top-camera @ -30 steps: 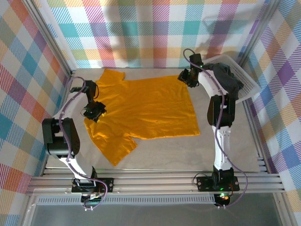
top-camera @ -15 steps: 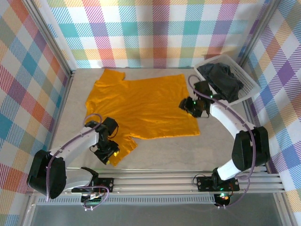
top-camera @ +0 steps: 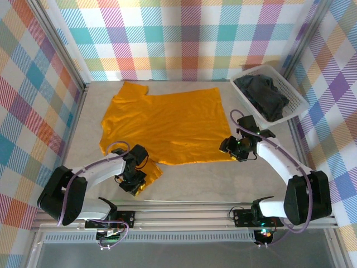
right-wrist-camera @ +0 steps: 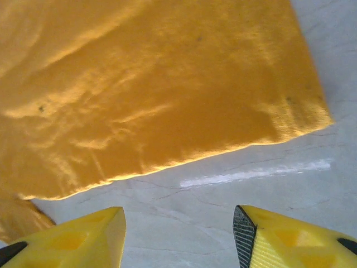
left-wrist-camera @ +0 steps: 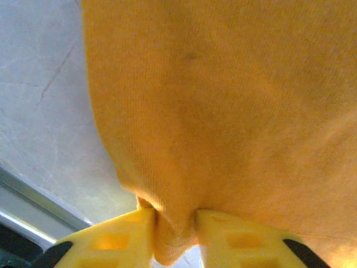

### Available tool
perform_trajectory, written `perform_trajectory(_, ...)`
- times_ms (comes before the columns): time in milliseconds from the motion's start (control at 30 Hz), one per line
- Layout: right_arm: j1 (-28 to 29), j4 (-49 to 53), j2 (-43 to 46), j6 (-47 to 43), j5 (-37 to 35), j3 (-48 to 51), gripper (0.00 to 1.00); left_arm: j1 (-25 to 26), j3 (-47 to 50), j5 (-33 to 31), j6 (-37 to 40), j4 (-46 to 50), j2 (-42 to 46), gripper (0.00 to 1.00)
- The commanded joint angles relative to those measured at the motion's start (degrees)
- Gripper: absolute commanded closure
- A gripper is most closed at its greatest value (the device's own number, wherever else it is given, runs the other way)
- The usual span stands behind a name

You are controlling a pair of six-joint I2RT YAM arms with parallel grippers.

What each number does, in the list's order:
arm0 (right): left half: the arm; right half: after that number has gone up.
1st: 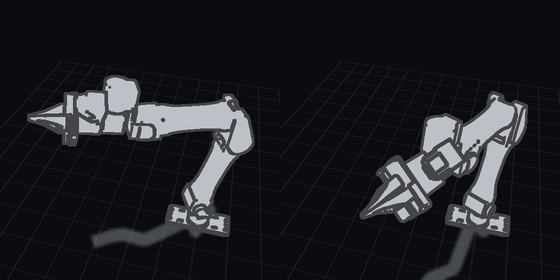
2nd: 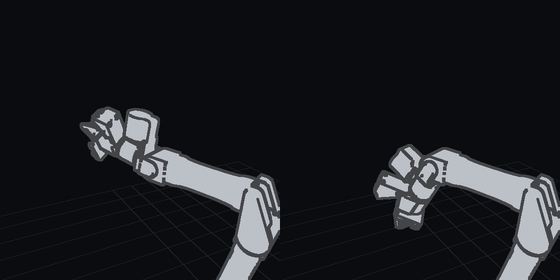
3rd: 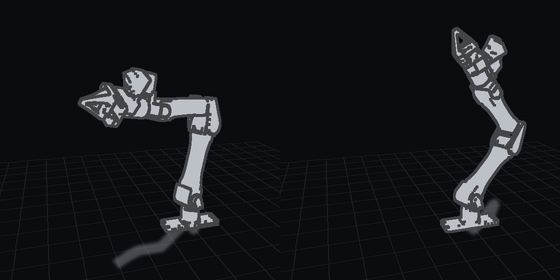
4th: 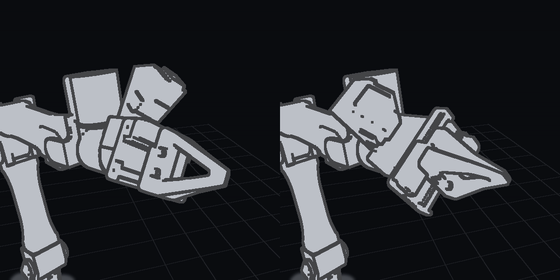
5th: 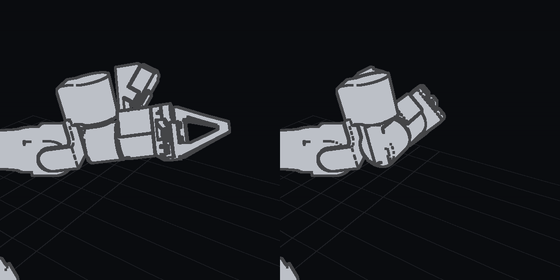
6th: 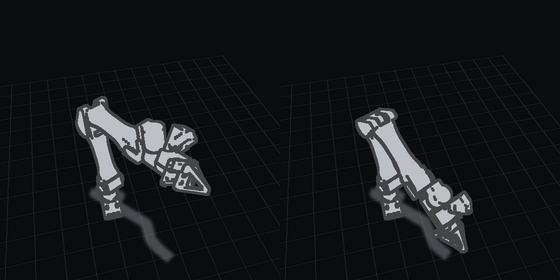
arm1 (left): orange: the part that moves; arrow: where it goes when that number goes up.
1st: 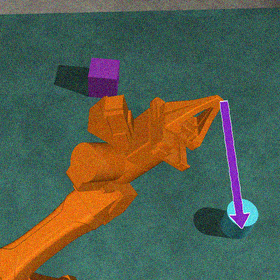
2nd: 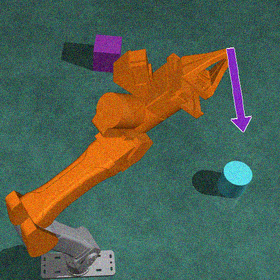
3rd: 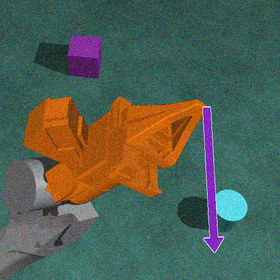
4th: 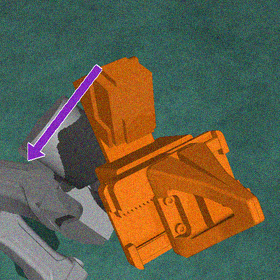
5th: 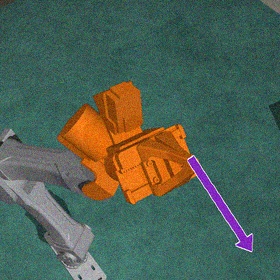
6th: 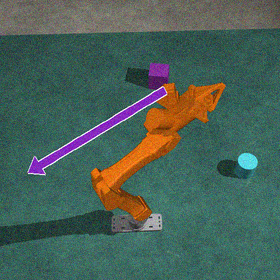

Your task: Fold and stack the t-shirts

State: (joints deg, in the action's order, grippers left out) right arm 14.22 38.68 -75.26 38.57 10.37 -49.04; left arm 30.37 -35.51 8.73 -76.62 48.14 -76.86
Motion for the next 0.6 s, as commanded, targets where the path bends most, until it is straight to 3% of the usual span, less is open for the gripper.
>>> perform_trajectory(0, -2.8, 0.2, -2.6, 0.8, -1.3, 1.3, 0.46, 0.6, 2.3, -7.8, 0.0, -1.8, -1.1, 0.85)
perform_trajectory(100, -5.2, -0.3, -4.4, 1.8, -1.0, 1.2, 0.47, 1.2, 0.6, -7.9, 0.3, 1.9, 2.2, 1.0)
perform_trajectory(333, -6.0, -1.2, -8.8, 4.2, -1.8, 2.1, 0.53, 1.5, -0.9, -7.6, 1.0, 12.9, 11.8, 1.0)
perform_trajectory(567, -6.6, -0.2, -10.5, 2.7, -4.9, 2.2, 0.55, 1.5, 0.8, -5.2, 1.2, 14.2, 15.2, 1.0)
